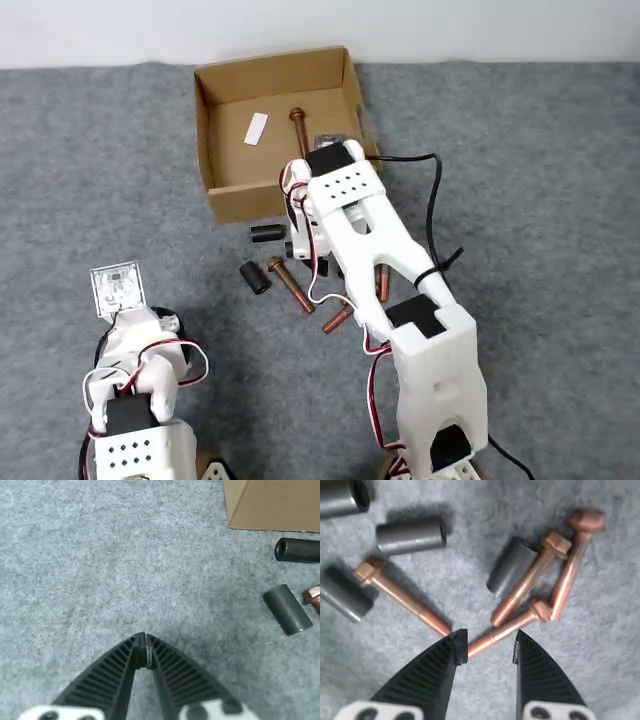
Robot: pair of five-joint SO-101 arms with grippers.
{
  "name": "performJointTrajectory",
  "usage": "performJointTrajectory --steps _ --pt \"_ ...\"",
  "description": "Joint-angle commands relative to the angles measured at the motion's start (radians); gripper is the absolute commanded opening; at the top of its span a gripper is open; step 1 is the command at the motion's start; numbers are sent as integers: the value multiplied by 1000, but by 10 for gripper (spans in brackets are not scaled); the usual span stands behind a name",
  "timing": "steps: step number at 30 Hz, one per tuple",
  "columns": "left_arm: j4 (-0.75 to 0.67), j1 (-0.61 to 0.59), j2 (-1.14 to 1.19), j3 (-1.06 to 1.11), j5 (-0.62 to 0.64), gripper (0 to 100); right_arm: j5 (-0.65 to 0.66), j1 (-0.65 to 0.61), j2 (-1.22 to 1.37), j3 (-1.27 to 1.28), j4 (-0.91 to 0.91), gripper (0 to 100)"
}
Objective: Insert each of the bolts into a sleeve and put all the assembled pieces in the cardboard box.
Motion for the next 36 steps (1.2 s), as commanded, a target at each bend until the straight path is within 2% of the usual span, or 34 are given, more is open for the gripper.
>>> performJointTrajectory --steps 1,20,27,29,31,36 --pt "-23 -5 -9 -7 11 5 -9 35 -5 -54 -58 155" --pt "-23 -5 -9 -7 11 5 31 97 142 -54 -199 155" --pt "-23 -5 -9 -7 11 5 94 87 189 -54 -213 151" --pt "-23 -5 -9 -7 11 5 107 81 189 -54 -214 104" --pt "-23 -5 -9 -7 11 5 124 74 186 -61 -213 13" --pt "-23 2 -9 -7 11 5 126 77 185 -183 -125 5"
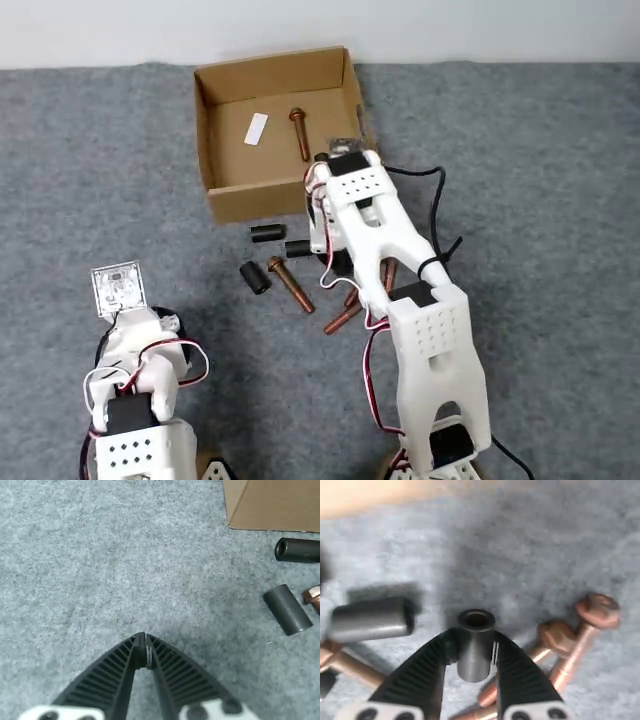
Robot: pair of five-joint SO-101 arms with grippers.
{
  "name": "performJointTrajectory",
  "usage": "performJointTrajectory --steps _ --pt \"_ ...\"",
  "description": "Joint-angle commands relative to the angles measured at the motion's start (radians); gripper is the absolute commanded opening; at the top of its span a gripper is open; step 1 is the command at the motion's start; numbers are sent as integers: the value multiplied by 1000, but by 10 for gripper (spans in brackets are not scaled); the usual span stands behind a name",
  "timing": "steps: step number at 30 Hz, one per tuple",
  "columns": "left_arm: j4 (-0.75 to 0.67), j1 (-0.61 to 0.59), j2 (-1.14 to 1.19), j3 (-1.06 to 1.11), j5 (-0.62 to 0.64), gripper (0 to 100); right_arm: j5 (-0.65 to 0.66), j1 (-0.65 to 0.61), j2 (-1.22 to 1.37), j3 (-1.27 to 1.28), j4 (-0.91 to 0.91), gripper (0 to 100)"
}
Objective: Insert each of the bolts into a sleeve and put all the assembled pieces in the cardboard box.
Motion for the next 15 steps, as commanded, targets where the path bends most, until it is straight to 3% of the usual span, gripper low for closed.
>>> performJointTrajectory --steps 1,8,15 --pt "-25 2 -9 -7 12 5 11 -8 -19 -146 79 10" --pt "-17 -5 -9 -65 14 5 15 -16 -38 -446 275 8" --pt "34 3 -2 -271 14 6 64 -1 -292 -316 274 8"
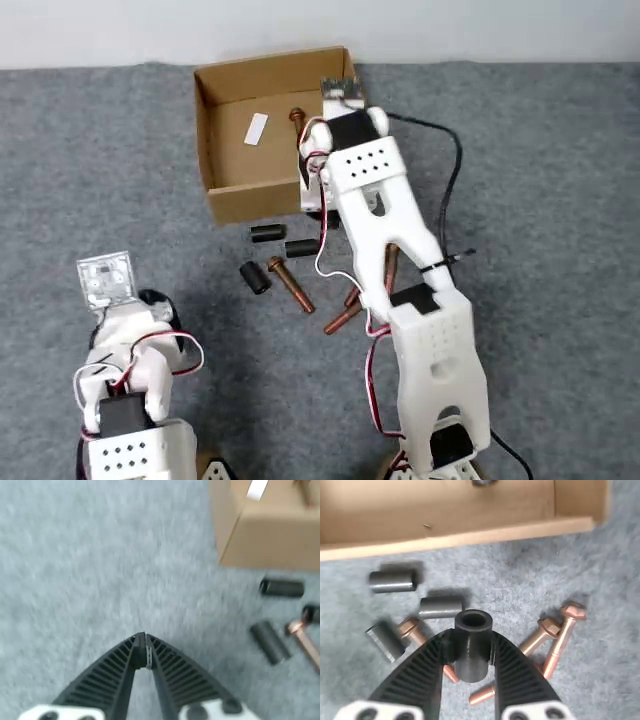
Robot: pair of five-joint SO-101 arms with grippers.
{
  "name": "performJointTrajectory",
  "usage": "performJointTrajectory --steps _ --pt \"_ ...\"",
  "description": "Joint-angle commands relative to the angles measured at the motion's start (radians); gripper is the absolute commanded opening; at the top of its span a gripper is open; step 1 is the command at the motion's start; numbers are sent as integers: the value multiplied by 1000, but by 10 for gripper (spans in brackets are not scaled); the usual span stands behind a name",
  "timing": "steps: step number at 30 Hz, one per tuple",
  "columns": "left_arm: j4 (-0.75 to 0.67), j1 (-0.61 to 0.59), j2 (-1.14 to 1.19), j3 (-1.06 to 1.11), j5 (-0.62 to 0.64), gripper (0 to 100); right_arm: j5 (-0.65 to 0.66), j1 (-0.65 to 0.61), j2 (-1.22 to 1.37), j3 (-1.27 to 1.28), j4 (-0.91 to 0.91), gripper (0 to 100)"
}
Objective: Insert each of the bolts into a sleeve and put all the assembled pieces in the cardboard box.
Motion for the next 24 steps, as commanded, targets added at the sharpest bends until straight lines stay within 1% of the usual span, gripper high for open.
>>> performJointTrajectory --steps 1,4,8,11,15,20,24 --pt "35 3 -2 -156 12 6 25 22 -222 71 44 8" --pt "69 48 0 -243 12 7 25 47 -367 210 44 8" --pt "110 203 2 -302 12 7 25 102 -553 390 42 8" --pt "104 316 2 -305 12 7 23 159 -680 496 41 8" --pt "95 431 2 -306 12 7 18 251 -828 620 41 8" --pt "68 531 2 -308 12 6 18 355 -1004 802 38 8" --pt "66 554 5 -334 6 6 17 420 -1130 947 33 8"
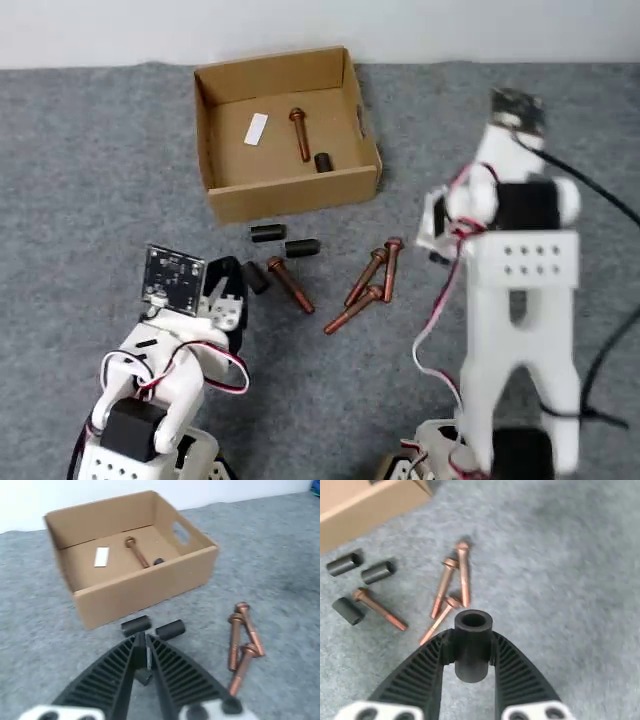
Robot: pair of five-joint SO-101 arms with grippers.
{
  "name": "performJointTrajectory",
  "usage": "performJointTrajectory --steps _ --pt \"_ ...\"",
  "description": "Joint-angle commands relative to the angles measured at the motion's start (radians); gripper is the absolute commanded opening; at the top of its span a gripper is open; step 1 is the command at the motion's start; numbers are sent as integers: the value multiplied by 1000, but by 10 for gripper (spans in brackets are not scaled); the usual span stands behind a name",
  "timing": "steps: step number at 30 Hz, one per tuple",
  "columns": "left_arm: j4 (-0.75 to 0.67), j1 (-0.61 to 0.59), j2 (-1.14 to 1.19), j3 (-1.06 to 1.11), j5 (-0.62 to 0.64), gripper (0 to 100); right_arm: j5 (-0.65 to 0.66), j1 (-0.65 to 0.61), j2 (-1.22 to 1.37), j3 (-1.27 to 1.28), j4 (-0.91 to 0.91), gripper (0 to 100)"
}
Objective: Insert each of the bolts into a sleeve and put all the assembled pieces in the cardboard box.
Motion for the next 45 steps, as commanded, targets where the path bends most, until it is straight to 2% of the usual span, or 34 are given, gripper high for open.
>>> performJointTrajectory --steps 1,4,9,15,22,28,37,42,45 --pt "-20 15 8 -79 5 6 3 65 -137 94 33 8" --pt "-3 15 86 -145 5 6 3 113 -214 186 33 8" --pt "55 28 367 -378 6 6 3 186 -323 304 31 8" --pt "204 196 726 -619 5 7 5 271 -435 431 -27 8" --pt "270 322 1129 -820 2 8 9 325 -536 578 -84 8" --pt "385 338 1456 -1052 -242 8 6 325 -579 620 -93 8" --pt "476 339 1771 -1330 -433 14 5 325 -579 624 -96 8" --pt "525 341 1872 -1395 -463 137 5 325 -579 624 -96 8" --pt "519 341 1916 -1417 -466 177 5 323 -579 624 -94 8"
